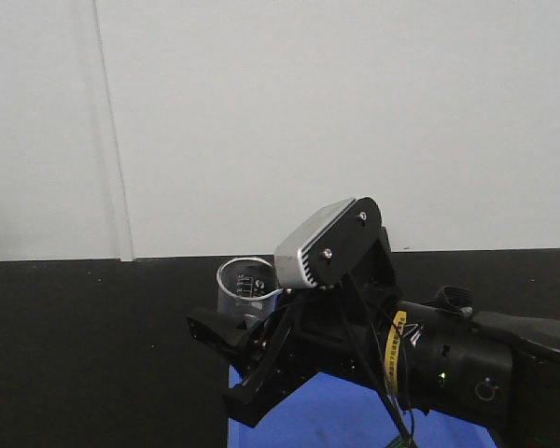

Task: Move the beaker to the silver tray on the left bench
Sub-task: 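Lift the beaker up out of the blue tray with the right gripper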

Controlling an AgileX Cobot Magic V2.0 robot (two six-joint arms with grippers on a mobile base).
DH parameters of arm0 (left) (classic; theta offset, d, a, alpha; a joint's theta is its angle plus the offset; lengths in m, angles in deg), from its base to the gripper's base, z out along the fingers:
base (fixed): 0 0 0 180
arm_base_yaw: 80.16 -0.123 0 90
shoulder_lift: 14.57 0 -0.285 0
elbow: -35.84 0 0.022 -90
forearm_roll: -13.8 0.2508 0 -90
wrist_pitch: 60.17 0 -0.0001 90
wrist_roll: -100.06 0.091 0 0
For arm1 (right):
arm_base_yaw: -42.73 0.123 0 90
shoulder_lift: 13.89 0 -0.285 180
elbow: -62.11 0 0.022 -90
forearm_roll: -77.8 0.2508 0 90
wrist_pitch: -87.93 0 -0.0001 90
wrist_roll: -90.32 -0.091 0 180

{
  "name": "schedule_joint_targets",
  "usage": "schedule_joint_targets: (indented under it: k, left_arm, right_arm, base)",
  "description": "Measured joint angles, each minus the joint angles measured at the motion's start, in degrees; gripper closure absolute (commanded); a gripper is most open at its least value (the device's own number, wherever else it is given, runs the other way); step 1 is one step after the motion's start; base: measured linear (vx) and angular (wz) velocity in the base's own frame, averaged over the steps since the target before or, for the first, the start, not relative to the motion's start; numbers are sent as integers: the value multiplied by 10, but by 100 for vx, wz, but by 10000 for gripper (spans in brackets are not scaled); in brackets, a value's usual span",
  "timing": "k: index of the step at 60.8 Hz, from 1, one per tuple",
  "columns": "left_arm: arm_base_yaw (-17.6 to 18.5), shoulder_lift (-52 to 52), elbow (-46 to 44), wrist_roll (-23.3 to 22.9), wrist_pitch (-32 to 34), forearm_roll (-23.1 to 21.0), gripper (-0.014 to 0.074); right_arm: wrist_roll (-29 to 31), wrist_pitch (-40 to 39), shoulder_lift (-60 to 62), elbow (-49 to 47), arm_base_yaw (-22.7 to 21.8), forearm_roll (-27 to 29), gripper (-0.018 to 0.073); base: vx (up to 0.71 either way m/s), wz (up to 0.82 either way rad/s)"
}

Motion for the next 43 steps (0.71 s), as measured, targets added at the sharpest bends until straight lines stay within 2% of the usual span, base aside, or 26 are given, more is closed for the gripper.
schedule_joint_targets:
  k: [43]
  left_arm:
    - [0, 0, 0, 0, 0, 0, 595]
  right_arm:
    - [-1, 5, 0, 1, 0, 0, 573]
  base:
    - [-1, 2]
